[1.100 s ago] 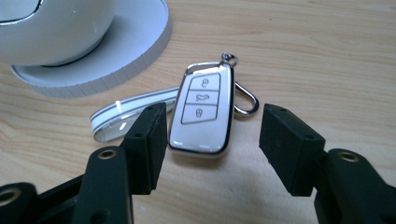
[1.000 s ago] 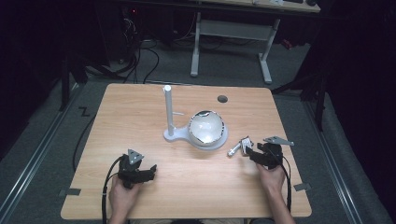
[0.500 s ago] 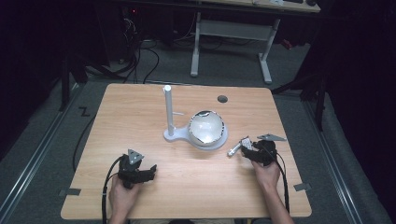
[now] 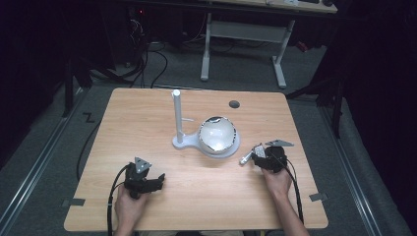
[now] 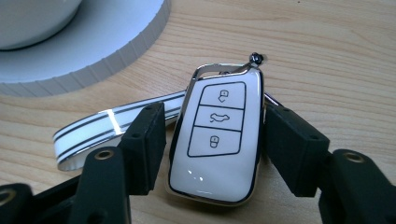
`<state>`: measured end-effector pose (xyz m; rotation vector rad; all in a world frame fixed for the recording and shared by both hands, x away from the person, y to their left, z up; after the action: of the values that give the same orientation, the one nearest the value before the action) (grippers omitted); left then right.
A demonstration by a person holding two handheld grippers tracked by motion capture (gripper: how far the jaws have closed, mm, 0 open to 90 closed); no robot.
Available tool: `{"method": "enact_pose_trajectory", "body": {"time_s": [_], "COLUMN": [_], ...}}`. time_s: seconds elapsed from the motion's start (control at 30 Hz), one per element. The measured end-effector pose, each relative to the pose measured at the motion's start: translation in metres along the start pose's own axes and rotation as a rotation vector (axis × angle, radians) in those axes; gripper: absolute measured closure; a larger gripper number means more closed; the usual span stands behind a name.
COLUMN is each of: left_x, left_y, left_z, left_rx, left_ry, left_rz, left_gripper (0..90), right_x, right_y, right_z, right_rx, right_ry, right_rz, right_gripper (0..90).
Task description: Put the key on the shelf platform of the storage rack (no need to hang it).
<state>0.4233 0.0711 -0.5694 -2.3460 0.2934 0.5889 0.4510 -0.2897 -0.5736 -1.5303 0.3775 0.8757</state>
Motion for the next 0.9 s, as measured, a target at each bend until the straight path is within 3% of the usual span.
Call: {"method": "enact_pose_trajectory", "body": {"time_s": [0.17, 0.47, 0.67, 0.9], "left_x": [0.000, 0.000, 0.000, -0.001], "left_y": [0.000, 0.000, 0.000, 0.000], "left_z": [0.000, 0.000, 0.000, 0.001], "left_rx": [-0.005, 0.002, 0.001, 0.005], "left_ry": [-0.003, 0.002, 0.001, 0.003], "left_rz": [0.002, 0.002, 0.001, 0.002], "left_gripper": [16.8, 16.8, 16.8, 16.8], "right_x": [0.001, 0.000, -0.003, -0.009], "right_y": [0.002, 0.004, 0.003, 0.000], "right_z": [0.000, -0.002, -0.001, 0.003], "right_rx": [-0.033, -0.042, -0.084, -0.086], "right_ry": [0.029, 0.020, 0.042, 0.009], "right_rz": [0.017, 0.010, 0.005, -0.021], "right_gripper": [45.0, 48.6, 49.3, 49.6]}}
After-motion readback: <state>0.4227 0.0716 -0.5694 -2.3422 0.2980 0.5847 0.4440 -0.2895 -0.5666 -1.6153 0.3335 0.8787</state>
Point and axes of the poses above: each handheld gripper's, and its own axes: x roughly forward along the jaws, y roughly out of its underside, z roughly to its left, the point moved 7 cm from there along x, roughly forward along the jaws, and after that the axes turned 3 degrees about -y, right-handed, at the moved point
